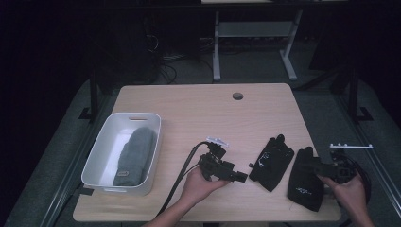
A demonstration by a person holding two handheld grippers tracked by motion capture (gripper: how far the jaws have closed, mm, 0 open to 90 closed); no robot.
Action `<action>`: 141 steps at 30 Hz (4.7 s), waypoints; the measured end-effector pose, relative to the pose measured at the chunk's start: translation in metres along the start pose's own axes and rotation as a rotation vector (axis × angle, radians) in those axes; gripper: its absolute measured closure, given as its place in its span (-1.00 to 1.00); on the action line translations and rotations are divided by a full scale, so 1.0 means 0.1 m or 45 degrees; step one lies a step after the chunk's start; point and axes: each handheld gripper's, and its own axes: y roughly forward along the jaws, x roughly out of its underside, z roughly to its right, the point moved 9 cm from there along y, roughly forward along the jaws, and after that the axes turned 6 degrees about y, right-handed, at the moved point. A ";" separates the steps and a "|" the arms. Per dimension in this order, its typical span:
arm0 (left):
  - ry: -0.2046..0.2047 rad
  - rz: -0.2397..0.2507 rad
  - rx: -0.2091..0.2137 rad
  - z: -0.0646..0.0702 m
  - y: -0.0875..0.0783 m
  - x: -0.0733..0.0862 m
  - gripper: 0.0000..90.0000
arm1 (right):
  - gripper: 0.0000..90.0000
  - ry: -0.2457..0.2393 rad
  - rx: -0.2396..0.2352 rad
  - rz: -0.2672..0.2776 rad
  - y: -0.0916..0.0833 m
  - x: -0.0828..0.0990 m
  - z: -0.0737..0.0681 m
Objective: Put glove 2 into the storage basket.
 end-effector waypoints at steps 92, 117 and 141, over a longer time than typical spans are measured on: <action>-0.001 -0.003 -0.030 -0.05 -0.04 0.08 -0.50 | 0.36 -0.041 0.262 -0.020 0.57 -0.31 -0.74; -0.022 -0.082 -0.162 -0.18 0.77 -0.16 -0.33 | -0.22 0.082 0.306 0.062 0.50 -0.48 -0.17; -0.024 -0.162 -0.226 -0.28 0.96 -0.15 0.42 | 0.29 0.161 0.279 0.054 0.66 -0.43 -0.09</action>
